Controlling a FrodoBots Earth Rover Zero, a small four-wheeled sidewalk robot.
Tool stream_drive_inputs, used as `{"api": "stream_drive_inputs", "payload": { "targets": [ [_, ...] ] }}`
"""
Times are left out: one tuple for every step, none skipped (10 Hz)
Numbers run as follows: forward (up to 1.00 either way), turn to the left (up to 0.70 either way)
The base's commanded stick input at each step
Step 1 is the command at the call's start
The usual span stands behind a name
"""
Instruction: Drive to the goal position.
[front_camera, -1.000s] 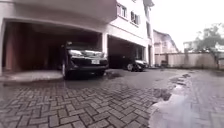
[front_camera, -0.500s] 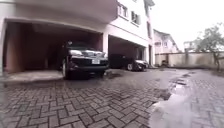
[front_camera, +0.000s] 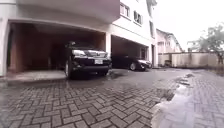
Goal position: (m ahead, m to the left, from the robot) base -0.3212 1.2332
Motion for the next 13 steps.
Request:
{"api": "stream_drive_inputs", "payload": {
  "targets": [
    [0.0, 0.5],
    [0.0, 0.5],
    [0.0, 0.5],
    [0.0, 0.5],
    [0.0, 0.5],
    [0.0, 0.5],
    [0.0, 0.5],
    [0.0, 0.5],
    [0.0, 0.5],
    [0.0, 0.5],
    [0.0, 0.5],
    [0.0, 0.5],
    [0.0, 0.5]
  ]
}}
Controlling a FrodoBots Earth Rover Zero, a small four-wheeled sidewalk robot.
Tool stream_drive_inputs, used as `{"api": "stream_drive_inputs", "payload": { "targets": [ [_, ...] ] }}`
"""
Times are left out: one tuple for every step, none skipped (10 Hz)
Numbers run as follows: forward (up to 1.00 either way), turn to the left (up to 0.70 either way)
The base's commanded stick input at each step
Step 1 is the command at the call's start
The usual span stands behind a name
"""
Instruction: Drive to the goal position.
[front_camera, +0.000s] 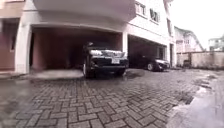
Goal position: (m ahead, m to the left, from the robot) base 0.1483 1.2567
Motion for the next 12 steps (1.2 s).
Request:
{"api": "stream_drive_inputs", "payload": {
  "targets": [
    [0.0, 0.5],
    [0.0, 0.5],
    [0.0, 0.5],
    [0.0, 0.5],
    [0.0, 0.5],
    [0.0, 0.5],
    [0.0, 0.5],
    [0.0, 0.5],
    [0.0, 0.5],
    [0.0, 0.5],
    [0.0, 0.5],
    [0.0, 0.5]
  ]
}}
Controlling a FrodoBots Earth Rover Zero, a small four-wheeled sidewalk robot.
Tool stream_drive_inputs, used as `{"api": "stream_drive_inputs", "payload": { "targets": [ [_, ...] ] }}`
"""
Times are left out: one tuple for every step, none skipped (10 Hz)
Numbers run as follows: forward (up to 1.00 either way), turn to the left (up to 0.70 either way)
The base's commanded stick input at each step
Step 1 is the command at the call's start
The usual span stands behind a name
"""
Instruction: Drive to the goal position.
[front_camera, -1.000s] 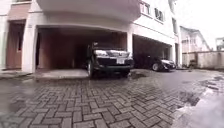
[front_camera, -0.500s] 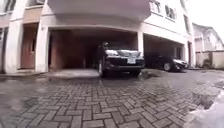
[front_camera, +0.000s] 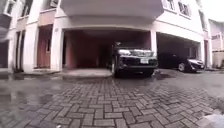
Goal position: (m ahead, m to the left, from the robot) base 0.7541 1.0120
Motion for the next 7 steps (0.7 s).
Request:
{"api": "stream_drive_inputs", "payload": {
  "targets": [
    [0.0, 0.5],
    [0.0, 0.5],
    [0.0, 0.5],
    [0.0, 0.5],
    [0.0, 0.5],
    [0.0, 0.5],
    [0.0, 0.5]
  ]
}}
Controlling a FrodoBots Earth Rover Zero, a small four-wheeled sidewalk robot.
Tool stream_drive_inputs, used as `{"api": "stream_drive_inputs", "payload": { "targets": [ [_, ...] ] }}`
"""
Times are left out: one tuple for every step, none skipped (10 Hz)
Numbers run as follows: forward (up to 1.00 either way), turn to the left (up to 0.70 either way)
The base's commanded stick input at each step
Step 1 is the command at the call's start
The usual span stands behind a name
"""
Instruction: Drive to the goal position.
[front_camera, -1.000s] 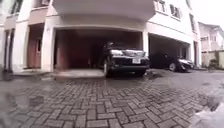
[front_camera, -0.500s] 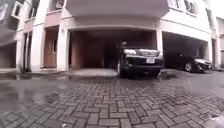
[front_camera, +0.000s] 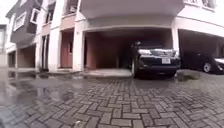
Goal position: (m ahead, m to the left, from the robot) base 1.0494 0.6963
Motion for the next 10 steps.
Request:
{"api": "stream_drive_inputs", "payload": {
  "targets": [
    [0.0, 0.5],
    [0.0, 0.5],
    [0.0, 0.5],
    [0.0, 0.5],
    [0.0, 0.5],
    [0.0, 0.5],
    [0.0, 0.5],
    [0.0, 0.5],
    [0.0, 0.5],
    [0.0, 0.5]
  ]
}}
